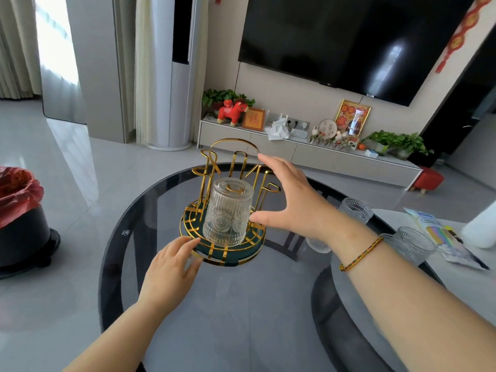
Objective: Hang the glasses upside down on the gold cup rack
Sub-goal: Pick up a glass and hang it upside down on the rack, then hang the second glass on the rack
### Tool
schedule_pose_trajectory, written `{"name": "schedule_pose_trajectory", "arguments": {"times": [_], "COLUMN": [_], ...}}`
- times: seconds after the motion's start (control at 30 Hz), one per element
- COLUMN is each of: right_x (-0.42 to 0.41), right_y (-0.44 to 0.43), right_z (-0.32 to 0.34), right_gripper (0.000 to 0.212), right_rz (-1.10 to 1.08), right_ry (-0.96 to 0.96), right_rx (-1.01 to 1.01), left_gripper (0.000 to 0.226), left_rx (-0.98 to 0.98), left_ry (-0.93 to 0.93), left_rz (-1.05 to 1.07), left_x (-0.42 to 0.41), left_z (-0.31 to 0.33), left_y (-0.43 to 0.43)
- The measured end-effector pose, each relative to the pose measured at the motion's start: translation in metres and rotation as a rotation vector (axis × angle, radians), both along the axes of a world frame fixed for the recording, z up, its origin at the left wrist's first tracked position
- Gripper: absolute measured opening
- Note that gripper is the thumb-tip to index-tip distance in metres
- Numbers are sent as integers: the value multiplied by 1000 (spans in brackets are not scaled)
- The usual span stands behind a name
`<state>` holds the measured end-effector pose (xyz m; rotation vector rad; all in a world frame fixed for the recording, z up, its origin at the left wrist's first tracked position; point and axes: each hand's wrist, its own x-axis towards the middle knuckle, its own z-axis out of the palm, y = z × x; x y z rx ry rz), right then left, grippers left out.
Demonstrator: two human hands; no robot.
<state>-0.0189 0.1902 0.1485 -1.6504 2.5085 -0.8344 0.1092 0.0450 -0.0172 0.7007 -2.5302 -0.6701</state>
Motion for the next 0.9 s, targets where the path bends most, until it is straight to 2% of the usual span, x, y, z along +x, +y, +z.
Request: {"name": "schedule_pose_trajectory", "arguments": {"times": [0.13,0.2,0.27,0.3,0.4,0.47,0.57,0.7,0.9], "right_x": [-15,-25,-34,-36,-39,-40,-49,-83,-116], "right_y": [52,72,87,90,92,85,74,70,59], "right_z": [-2,-13,-29,-39,-77,-104,-131,-147,-160], "right_gripper": [79,72,66,64,63,67,78,98,105], "right_rz": [-126,-213,-339,-413,-635,-717,-803,-901,-968], "right_ry": [34,-28,-149,-217,-351,-418,-580,-640,-560], "right_rx": [-3,-36,-195,-307,-554,-621,-697,-600,-464], "left_gripper": [11,27,43,44,18,34,50,57,63], "left_rx": [-154,-214,-262,-264,-246,-182,-217,-212,-214], "left_ry": [151,110,110,93,63,-11,-57,-105,-140], "left_rz": [-88,-188,-269,-299,-288,-258,-209,-141,-112], "left_x": [2,1,-5,-9,-26,-36,-44,-51,-55], "left_z": [4,9,11,11,6,1,-9,-16,-19], "left_y": [24,41,58,64,77,79,74,71,69]}}
